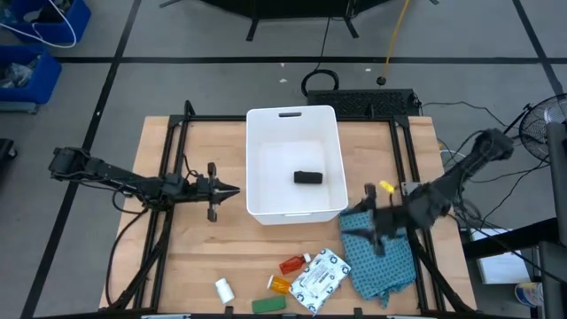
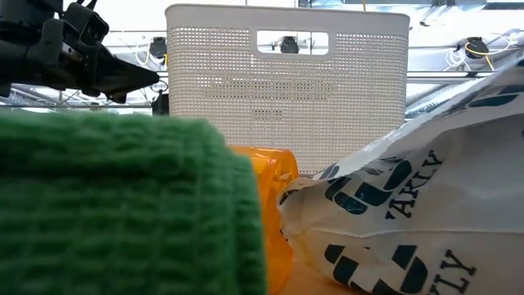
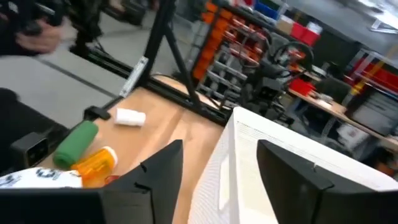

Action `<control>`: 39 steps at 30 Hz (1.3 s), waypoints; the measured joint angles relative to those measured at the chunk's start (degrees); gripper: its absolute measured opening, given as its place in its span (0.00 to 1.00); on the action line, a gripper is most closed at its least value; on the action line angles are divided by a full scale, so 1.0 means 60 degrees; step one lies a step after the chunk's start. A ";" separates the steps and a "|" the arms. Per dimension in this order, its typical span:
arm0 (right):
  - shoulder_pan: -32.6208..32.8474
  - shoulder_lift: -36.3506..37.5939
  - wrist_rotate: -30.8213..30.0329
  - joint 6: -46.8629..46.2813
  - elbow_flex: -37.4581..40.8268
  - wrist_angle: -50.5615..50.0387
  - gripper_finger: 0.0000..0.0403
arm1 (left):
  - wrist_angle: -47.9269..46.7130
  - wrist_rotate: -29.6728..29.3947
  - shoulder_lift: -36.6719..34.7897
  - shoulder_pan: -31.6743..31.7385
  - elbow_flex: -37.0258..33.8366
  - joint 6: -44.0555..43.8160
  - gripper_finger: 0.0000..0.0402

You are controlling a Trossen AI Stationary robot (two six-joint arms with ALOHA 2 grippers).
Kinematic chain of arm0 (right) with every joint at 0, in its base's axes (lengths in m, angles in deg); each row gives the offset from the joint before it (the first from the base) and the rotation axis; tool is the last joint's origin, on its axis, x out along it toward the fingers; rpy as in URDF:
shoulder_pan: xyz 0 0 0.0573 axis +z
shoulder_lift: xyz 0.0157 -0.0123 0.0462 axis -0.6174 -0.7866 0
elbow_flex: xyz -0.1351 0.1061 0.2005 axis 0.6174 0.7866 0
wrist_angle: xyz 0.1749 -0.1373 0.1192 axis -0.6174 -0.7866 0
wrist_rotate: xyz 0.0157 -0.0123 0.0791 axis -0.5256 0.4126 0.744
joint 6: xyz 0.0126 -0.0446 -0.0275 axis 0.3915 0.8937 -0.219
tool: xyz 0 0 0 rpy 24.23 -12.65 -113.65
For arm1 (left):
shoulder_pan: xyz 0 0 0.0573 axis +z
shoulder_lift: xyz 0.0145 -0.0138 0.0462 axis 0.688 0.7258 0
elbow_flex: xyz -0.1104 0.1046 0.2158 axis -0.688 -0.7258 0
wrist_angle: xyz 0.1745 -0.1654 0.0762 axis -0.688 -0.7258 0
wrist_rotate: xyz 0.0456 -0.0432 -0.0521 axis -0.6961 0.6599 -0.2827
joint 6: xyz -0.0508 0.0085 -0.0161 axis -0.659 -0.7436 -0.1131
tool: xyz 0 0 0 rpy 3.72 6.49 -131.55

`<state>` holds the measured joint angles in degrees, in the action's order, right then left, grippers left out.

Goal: Pick & place medical supplies in basket/bin
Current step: Put the mailer bag into the white bin

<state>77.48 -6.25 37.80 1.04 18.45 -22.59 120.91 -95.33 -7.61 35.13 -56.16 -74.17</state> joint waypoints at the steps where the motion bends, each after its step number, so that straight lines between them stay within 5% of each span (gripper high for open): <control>1: 0.0264 -0.0511 -0.0454 -0.0163 -0.0357 0.0046 0.51 | -0.0002 -0.0002 0.0000 0.0001 0.0000 -0.0064 0.10; 11: 0.1813 -0.4365 -0.2973 -0.1687 -0.3454 -0.0500 0.55 | 0.0016 -0.0178 0.0000 0.0000 0.0000 -0.0243 0.10; 26: 0.1509 -0.7248 -0.1218 -0.6281 -0.4696 -0.0497 0.56 | 0.0124 -0.0269 0.0000 0.0011 0.0000 0.0280 0.10; 39: 0.1270 -0.8627 -0.1199 -0.7250 -0.5211 0.0282 0.57 | 0.0159 -0.0670 0.0000 0.0011 0.0004 0.0164 0.10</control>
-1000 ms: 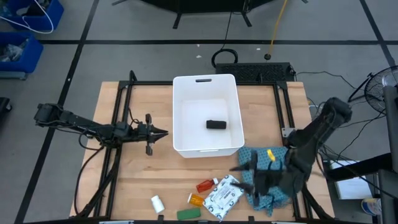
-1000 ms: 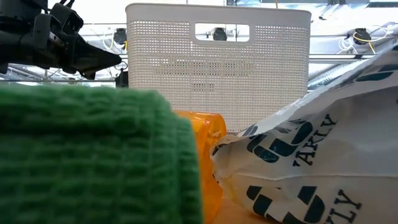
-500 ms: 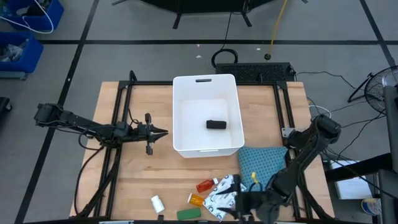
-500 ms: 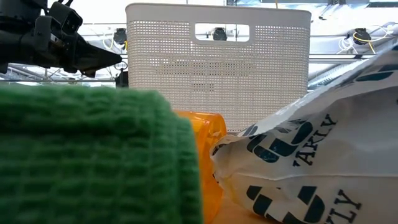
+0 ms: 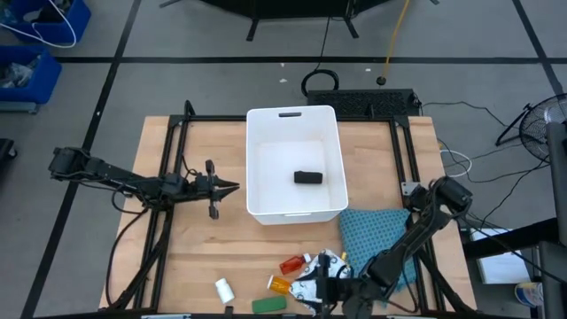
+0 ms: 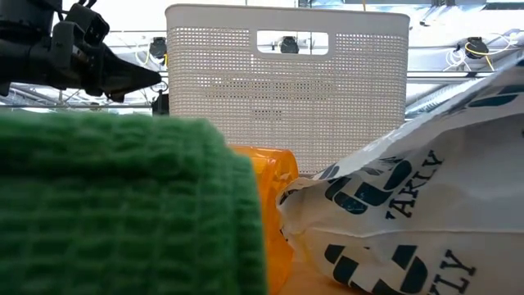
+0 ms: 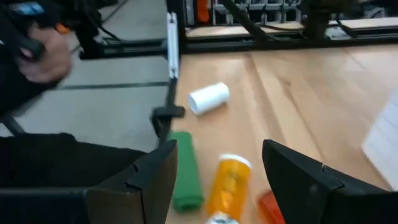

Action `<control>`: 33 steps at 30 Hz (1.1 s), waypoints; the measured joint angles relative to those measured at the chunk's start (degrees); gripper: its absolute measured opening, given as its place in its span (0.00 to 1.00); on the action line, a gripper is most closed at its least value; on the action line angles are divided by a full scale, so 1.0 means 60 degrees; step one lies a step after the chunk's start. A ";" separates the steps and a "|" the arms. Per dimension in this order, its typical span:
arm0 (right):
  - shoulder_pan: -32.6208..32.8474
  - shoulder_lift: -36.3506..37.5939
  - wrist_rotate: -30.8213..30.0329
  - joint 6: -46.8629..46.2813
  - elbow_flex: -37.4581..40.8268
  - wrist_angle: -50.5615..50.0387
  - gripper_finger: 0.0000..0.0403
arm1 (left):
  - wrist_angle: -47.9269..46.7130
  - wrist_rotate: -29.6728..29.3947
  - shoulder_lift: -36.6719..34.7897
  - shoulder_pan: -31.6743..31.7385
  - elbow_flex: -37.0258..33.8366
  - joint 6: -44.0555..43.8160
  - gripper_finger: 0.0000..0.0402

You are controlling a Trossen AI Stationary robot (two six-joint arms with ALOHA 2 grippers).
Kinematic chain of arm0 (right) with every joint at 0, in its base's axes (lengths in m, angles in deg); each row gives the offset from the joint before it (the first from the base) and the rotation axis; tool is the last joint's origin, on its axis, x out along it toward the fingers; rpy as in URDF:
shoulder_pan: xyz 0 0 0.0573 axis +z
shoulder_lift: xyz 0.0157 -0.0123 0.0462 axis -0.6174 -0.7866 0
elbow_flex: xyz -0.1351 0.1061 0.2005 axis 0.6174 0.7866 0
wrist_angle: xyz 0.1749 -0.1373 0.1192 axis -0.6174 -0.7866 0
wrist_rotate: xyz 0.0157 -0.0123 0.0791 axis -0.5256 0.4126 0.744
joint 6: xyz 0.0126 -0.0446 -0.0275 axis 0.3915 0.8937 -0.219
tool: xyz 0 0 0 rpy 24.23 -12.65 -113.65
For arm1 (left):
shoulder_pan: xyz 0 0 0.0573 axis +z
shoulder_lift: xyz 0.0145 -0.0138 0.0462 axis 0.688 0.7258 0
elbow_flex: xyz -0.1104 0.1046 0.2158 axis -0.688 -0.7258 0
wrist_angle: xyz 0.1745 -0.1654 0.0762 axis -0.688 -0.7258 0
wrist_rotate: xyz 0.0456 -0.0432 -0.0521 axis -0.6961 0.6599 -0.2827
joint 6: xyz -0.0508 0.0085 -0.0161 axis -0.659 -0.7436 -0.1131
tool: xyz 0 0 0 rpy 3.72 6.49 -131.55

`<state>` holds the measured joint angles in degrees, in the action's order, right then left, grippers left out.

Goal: Pick & place medical supplies in basket/bin
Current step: Put the mailer bag into the white bin

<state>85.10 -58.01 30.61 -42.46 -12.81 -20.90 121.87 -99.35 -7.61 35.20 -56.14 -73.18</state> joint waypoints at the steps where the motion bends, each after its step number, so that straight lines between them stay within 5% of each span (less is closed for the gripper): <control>1: 0.0053 -0.0108 -0.0027 0.0000 -0.0242 -0.0115 0.56 | -0.0048 0.0002 0.0000 -0.0002 0.0000 -0.0002 0.10; 7: 0.0202 -0.1047 -0.0007 -0.0618 -0.2207 -0.2218 0.56 | -0.0333 0.0004 0.0000 -0.0003 0.0000 -0.0010 0.10; 13: 0.0220 -0.1901 0.0622 -0.2895 -0.3928 -0.5698 0.56 | -0.0370 0.0004 0.0000 0.0000 0.0000 0.0001 0.10; 18: 0.0118 -0.2468 0.1949 -0.4120 -0.4525 -0.6414 0.56 | -0.0322 0.0005 0.0000 -0.0004 0.0000 0.0076 0.10; 33: -0.0240 -0.3169 0.2490 -0.4687 -0.4523 -0.6924 0.56 | -0.0083 -0.0084 0.0000 0.0000 0.0004 0.0886 0.10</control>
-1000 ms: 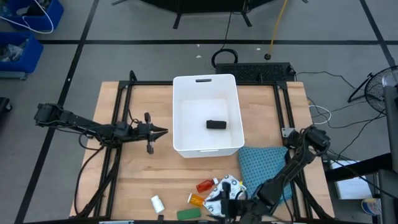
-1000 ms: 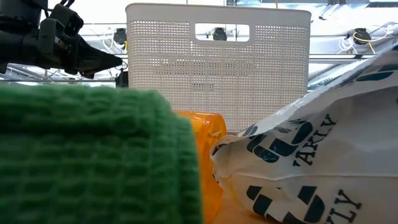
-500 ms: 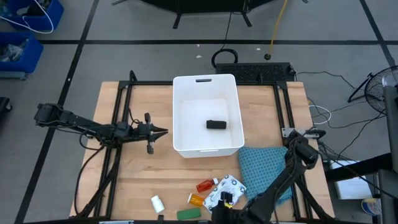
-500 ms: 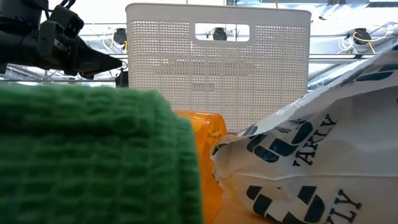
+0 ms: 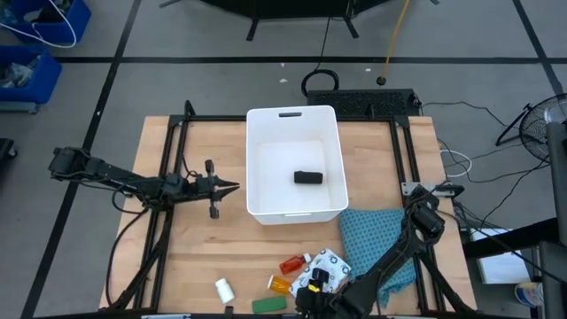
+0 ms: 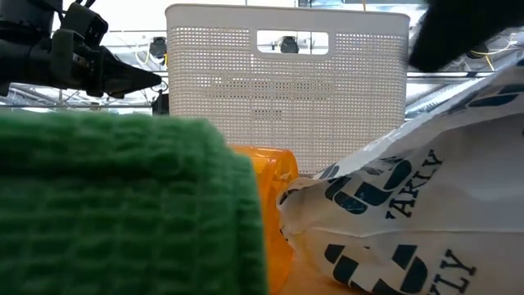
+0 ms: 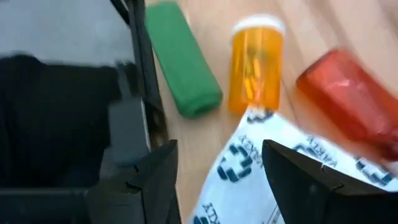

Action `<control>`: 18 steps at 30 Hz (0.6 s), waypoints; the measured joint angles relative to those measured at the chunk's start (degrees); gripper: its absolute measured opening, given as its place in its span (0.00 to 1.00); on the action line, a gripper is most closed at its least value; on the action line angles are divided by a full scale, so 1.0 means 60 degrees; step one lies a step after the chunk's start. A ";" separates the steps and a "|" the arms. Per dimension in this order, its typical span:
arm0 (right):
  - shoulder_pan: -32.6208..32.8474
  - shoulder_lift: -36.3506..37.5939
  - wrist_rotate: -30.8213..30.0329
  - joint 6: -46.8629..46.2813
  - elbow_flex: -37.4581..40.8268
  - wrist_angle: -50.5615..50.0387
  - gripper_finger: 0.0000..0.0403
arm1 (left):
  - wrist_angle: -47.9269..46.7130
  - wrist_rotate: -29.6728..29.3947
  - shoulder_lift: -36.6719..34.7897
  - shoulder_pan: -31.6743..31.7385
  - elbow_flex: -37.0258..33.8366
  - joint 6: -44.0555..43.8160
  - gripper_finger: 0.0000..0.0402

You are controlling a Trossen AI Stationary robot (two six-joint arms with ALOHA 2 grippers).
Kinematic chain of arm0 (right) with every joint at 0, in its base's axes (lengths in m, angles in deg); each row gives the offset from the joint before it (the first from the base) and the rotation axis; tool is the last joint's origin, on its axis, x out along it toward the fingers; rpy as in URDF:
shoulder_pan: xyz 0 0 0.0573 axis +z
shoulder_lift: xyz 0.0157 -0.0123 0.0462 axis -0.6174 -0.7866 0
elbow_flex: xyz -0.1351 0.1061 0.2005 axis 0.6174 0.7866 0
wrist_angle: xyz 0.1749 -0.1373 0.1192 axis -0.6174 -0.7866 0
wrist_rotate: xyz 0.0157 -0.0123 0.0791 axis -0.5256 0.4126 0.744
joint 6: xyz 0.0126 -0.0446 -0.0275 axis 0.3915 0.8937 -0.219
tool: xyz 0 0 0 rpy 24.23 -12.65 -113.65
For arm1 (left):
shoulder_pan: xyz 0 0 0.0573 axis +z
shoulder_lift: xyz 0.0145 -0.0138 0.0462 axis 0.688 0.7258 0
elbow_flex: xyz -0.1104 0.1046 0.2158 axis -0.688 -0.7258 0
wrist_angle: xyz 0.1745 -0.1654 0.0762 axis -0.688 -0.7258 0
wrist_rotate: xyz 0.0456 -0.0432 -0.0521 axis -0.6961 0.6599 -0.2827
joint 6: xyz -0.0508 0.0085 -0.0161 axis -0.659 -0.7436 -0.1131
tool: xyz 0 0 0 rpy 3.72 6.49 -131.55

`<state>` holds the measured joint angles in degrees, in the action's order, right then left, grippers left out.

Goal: Pick & place medical supplies in basket/bin
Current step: Put the mailer bag into the white bin

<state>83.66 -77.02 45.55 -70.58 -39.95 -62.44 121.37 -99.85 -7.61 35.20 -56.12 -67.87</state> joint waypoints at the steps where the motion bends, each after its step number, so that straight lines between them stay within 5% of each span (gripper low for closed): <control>1: -0.0019 -0.0054 0.0108 -0.0014 0.0004 -0.0129 0.56 | 0.0000 0.0000 0.0000 0.0000 0.0000 0.0000 0.10; 18: -0.0029 -0.0437 0.0857 -0.0290 -0.0025 -0.1875 0.49 | -0.0054 0.0000 0.0000 -0.0003 0.0000 -0.0455 0.10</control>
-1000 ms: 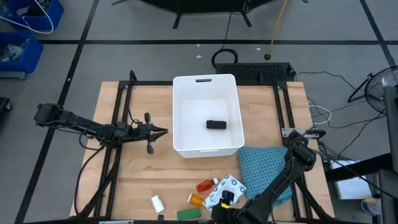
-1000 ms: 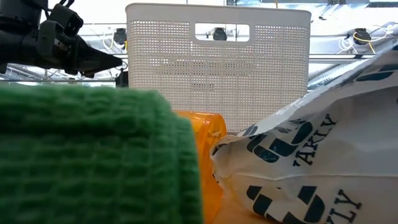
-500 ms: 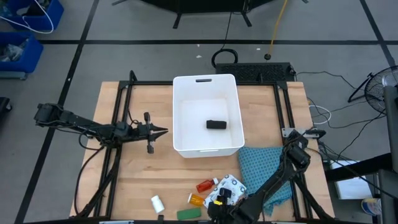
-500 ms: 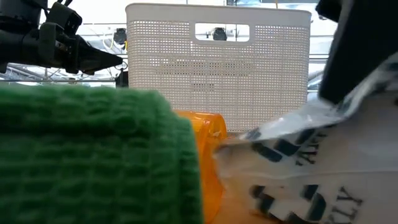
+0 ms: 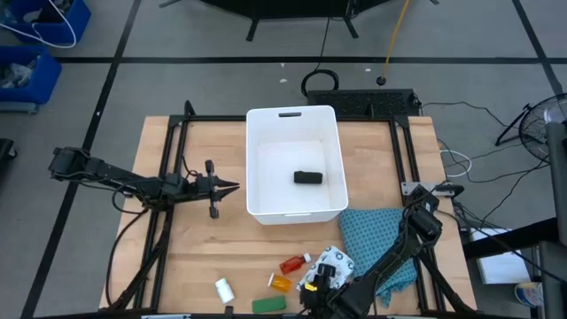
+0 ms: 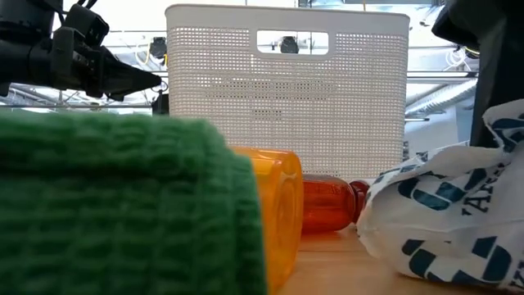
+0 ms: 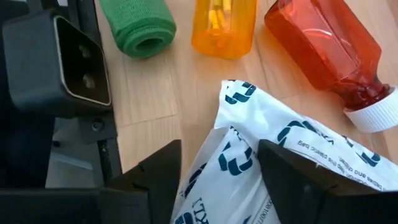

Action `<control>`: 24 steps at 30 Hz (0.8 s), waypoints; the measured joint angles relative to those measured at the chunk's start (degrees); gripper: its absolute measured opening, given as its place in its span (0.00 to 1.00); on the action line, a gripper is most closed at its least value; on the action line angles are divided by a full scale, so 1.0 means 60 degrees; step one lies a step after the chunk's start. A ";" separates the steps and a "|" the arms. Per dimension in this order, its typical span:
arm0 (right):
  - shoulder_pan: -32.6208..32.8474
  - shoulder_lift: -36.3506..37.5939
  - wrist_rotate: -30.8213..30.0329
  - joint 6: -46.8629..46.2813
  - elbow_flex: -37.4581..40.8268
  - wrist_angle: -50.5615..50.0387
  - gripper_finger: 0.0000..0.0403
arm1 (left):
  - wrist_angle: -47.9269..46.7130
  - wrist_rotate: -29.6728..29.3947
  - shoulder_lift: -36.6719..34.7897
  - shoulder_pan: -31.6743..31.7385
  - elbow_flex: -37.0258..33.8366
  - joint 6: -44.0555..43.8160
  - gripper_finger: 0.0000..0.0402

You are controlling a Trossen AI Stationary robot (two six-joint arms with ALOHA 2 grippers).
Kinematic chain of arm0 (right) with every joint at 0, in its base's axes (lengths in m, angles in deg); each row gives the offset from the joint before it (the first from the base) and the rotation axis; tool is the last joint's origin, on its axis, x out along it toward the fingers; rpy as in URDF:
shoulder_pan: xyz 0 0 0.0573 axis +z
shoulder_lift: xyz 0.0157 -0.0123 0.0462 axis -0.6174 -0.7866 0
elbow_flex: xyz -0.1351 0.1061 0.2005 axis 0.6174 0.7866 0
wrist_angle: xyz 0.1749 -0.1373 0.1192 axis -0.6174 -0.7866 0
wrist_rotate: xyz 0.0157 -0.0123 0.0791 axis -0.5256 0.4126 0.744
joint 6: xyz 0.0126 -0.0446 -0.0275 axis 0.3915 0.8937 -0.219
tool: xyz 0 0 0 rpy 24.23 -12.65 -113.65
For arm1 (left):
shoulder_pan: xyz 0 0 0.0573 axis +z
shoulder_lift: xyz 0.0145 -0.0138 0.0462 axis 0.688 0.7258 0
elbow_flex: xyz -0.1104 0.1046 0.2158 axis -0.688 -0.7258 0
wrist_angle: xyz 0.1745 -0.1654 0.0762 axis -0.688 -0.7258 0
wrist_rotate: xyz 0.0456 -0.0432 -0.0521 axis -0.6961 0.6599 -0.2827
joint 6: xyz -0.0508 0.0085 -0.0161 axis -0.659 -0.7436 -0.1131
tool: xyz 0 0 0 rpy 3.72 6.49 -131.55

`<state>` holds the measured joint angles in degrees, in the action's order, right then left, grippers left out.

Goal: Pick & place medical supplies in basket/bin
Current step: Put the mailer bag into the white bin

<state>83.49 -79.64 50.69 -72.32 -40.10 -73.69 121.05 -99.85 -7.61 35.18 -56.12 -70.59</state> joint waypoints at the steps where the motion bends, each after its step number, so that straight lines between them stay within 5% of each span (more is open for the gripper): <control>1: -0.0033 -0.0055 0.0098 -0.0002 0.0000 -0.0035 0.47 | -0.0029 0.0000 0.0000 0.0000 0.0000 -0.0050 0.10; 9: -0.0063 0.0203 -0.0075 0.0755 0.0038 0.0261 0.04 | -0.0214 0.0007 0.0000 0.0000 0.0000 -0.0272 0.10; 24: -0.0160 0.2504 -0.2025 0.3441 0.0073 0.1403 0.00 | -0.0568 0.0011 0.0004 0.0003 0.0000 -0.0484 0.10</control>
<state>82.53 -64.62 38.54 -51.67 -39.67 -65.28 117.64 -99.79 -7.59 35.19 -56.12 -73.50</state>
